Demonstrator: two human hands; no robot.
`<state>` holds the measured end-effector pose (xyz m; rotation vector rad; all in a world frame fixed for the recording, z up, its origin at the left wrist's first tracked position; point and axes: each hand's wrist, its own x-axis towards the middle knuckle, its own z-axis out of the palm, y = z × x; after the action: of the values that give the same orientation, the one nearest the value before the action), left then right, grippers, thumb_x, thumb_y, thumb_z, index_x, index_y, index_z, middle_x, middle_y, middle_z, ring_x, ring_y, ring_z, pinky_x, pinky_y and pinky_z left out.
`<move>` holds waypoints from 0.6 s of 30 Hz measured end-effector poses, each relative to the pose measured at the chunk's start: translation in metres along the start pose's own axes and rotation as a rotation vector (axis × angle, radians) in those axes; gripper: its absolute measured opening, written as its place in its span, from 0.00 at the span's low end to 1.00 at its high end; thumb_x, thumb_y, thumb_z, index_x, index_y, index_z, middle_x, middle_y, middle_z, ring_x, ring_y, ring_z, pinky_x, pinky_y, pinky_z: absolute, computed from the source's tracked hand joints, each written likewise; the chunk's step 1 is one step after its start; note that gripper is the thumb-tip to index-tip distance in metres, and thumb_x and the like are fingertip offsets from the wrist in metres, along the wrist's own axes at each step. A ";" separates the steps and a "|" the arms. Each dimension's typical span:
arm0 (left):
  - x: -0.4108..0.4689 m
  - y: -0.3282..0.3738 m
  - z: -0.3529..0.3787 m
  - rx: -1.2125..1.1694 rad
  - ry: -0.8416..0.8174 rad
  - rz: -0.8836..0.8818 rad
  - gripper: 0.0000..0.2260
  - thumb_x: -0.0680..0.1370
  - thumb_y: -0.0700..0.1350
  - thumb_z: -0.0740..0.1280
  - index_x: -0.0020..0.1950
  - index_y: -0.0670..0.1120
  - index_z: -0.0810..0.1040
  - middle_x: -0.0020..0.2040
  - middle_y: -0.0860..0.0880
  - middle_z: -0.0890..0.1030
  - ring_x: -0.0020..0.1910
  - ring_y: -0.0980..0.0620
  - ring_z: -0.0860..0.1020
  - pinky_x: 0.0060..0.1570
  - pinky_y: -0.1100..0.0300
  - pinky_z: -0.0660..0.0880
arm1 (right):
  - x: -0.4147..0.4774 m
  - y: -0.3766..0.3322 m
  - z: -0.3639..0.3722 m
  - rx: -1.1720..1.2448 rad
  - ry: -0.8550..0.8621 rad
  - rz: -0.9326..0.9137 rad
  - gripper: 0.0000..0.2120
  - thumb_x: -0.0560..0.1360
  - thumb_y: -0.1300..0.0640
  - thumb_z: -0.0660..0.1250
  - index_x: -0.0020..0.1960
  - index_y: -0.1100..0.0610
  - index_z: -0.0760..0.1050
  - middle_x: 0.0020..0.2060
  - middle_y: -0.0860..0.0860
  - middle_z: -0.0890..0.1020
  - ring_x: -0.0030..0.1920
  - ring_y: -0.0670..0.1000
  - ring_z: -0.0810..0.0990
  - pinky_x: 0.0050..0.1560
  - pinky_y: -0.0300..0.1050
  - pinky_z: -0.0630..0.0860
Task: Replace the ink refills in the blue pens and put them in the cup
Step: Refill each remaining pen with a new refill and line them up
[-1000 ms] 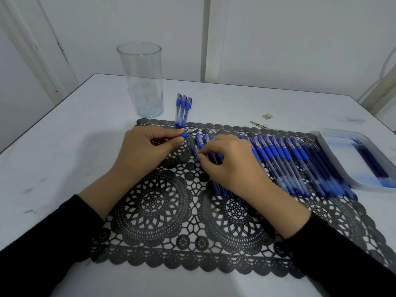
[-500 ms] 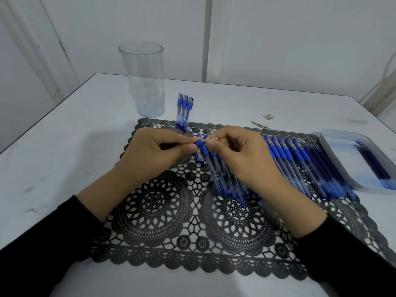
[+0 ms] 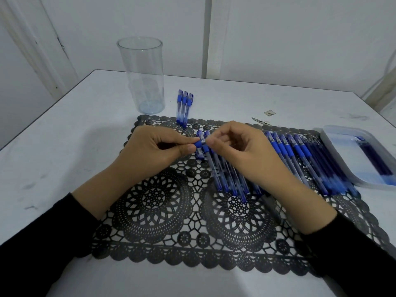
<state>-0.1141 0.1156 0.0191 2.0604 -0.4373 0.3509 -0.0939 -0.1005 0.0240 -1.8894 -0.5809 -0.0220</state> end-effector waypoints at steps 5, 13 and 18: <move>0.000 -0.001 0.000 0.020 -0.013 0.018 0.12 0.71 0.47 0.74 0.54 0.49 0.85 0.43 0.54 0.86 0.41 0.54 0.84 0.44 0.66 0.79 | 0.000 0.002 0.000 0.003 -0.030 0.007 0.05 0.76 0.58 0.71 0.51 0.55 0.80 0.38 0.43 0.78 0.37 0.42 0.75 0.40 0.36 0.73; 0.000 -0.002 -0.001 0.031 -0.013 0.012 0.12 0.71 0.47 0.75 0.54 0.50 0.85 0.42 0.54 0.86 0.40 0.54 0.83 0.43 0.67 0.78 | -0.001 0.004 0.004 0.015 -0.012 0.010 0.06 0.76 0.58 0.70 0.53 0.55 0.80 0.39 0.46 0.81 0.37 0.44 0.77 0.40 0.39 0.75; 0.000 -0.004 -0.002 0.047 -0.032 0.012 0.13 0.71 0.48 0.74 0.54 0.49 0.86 0.42 0.55 0.86 0.39 0.57 0.82 0.42 0.70 0.75 | -0.003 0.004 0.005 -0.057 0.009 -0.018 0.05 0.75 0.57 0.71 0.51 0.53 0.80 0.38 0.44 0.80 0.37 0.44 0.77 0.39 0.36 0.74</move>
<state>-0.1122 0.1190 0.0169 2.1124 -0.4650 0.3387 -0.0960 -0.0981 0.0181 -1.9383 -0.5964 -0.0592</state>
